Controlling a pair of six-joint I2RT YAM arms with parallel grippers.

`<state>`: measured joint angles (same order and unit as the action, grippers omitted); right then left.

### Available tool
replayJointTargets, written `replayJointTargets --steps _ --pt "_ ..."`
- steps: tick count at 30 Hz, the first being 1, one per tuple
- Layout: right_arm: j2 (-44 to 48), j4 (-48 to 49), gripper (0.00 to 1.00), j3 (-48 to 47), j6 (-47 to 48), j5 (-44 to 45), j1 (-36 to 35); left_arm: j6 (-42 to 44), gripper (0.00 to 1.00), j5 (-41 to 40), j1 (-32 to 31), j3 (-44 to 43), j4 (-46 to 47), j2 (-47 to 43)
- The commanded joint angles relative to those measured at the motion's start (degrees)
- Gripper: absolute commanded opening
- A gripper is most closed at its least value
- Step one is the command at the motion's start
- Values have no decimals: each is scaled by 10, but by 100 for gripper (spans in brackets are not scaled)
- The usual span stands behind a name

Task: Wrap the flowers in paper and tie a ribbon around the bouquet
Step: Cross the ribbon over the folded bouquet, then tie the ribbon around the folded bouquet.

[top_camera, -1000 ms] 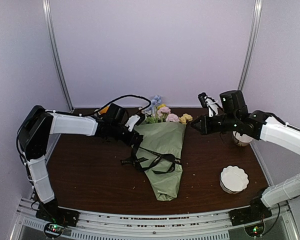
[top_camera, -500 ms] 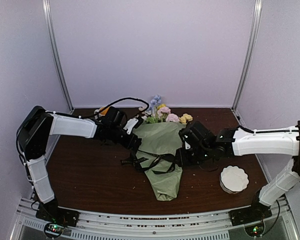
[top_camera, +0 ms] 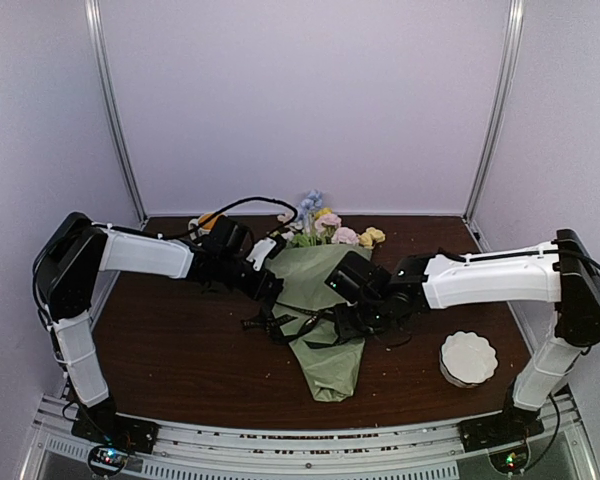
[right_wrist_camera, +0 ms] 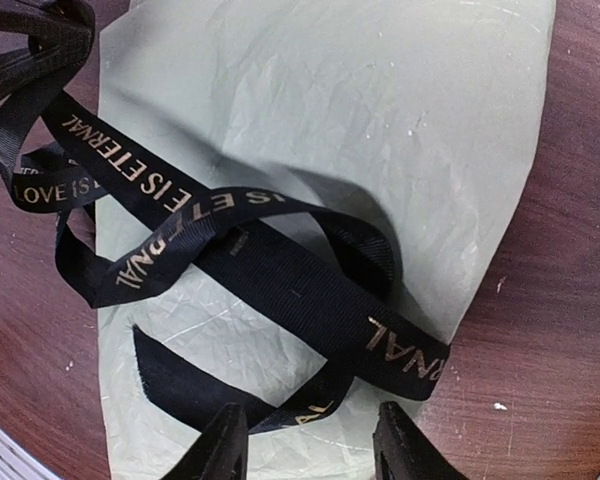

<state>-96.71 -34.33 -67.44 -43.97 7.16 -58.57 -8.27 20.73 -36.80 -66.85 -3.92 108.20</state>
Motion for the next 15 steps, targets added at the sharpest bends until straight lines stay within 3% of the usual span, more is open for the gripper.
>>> replayJointTargets --steps 1,11,15 --pt "-16 -27 45 -15 -9 15 -10 0 0 12 3 2 30 -23" --pt "-68 -23 48 -40 -14 13 -14 0 0 16 3 -3 29 -22" --pt "-74 -15 43 -38 -14 21 -10 0 0 17 3 -1 30 -22"
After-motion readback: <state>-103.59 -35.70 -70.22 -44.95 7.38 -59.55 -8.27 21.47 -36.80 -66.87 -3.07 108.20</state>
